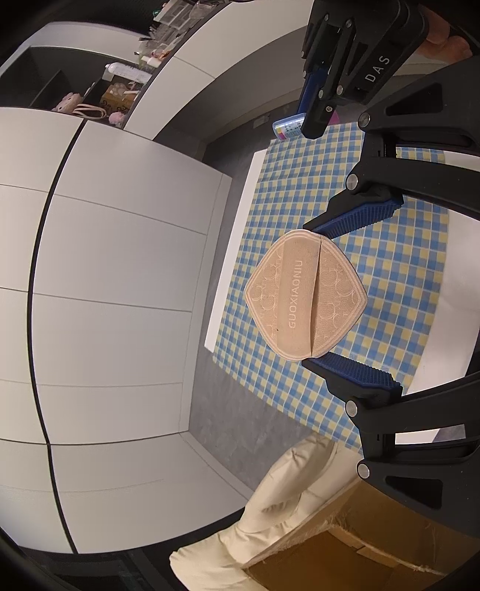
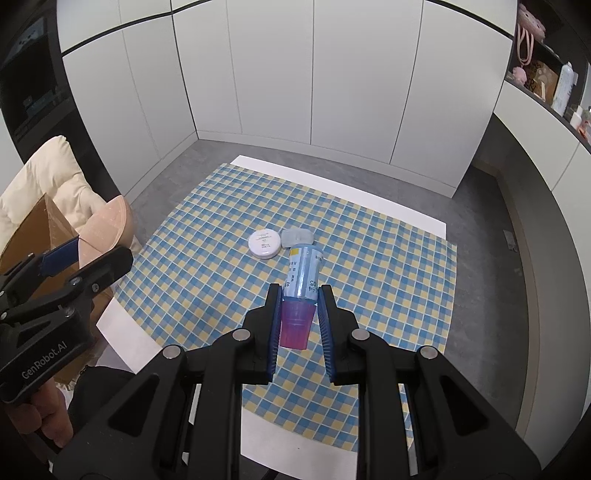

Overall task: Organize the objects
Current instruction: 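Carry the peach puff and pink-blue tube toward the cardboard box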

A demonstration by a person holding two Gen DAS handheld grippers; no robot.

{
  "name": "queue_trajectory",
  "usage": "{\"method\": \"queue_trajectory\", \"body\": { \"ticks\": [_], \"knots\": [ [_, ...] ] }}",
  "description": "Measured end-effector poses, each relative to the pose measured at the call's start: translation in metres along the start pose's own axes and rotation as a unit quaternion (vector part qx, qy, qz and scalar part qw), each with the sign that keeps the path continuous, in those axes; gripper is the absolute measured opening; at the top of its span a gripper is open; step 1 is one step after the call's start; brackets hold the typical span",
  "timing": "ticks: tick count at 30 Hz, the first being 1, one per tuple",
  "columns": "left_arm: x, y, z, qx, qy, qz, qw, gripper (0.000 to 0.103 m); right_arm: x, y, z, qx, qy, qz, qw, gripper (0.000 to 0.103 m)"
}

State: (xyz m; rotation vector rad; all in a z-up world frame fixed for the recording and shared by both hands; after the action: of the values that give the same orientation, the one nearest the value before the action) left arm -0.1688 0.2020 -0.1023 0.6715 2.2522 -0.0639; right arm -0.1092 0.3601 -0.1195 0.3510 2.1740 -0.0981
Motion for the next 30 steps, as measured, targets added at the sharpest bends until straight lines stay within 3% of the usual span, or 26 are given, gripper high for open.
{"method": "queue_trajectory", "body": {
  "ticks": [30],
  "knots": [
    [-0.033,-0.081,0.006,-0.041,0.019,-0.058,0.9973,0.063,0.010,-0.088,-0.012,-0.060,0.005,-0.041,0.997,0.020]
  ]
}}
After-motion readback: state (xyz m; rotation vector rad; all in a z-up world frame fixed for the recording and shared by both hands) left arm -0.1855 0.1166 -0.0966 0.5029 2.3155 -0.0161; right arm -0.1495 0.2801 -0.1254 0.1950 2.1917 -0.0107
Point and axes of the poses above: each gripper's, at about its wrist camera, not at the fingertips, and x roughly the way its jaws point, y to its right, z to its underside, the point moved 9 cm from there along x, roughly the way its jaws point, and after that the axes turned 4 degrees about z, right-handed, at the moved point
